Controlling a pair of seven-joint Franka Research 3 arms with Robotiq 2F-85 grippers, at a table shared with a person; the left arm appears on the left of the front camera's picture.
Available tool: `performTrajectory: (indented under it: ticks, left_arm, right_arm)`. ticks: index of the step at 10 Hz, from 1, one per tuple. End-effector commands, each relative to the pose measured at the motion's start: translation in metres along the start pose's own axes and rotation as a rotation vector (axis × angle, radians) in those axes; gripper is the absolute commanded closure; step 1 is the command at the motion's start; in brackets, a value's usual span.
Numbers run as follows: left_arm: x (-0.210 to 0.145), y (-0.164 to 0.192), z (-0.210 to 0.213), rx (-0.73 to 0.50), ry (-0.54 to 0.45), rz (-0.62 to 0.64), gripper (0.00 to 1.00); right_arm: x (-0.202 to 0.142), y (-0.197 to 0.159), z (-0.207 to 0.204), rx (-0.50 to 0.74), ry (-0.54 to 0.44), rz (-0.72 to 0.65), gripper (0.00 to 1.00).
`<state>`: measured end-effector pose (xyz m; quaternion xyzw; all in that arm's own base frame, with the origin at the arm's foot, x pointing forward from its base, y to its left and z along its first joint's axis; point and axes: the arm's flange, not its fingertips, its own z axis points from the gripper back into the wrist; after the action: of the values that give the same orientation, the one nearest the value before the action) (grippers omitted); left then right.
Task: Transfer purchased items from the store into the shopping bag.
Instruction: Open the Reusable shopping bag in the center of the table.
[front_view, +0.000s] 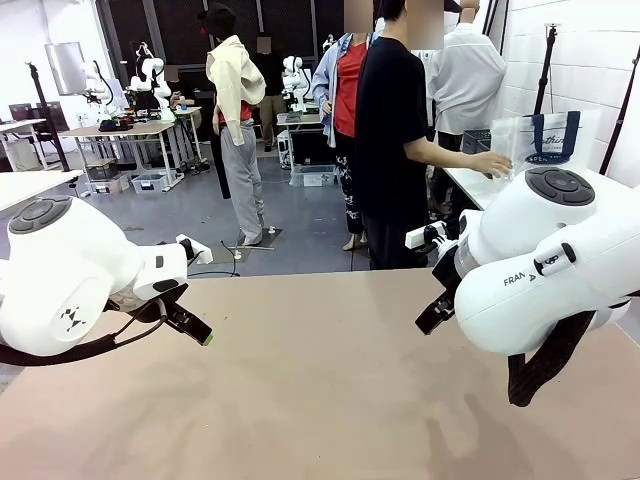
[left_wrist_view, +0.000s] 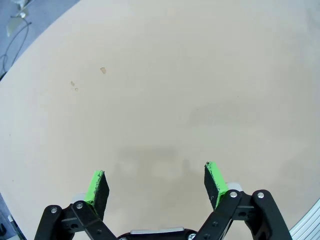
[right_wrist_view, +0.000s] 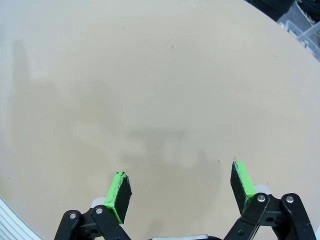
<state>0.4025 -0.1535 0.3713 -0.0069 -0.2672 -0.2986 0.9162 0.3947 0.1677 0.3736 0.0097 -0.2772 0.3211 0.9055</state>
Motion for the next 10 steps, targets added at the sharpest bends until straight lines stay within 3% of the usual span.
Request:
performTrajectory:
  ticks: [1, 10]
  left_arm:
    - [-0.0005, 0.0018, 0.0, 0.0, 0.0, 0.005, 0.0]
    - [-0.0005, 0.0018, 0.0, 0.0, 0.0, 0.005, 0.0]
  right_arm:
    - [0.0, -0.0001, 0.0, 0.0, 0.0, -0.001, 0.0]
    - [0.0, -0.0001, 0.0, 0.0, 0.0, -0.001, 0.0]
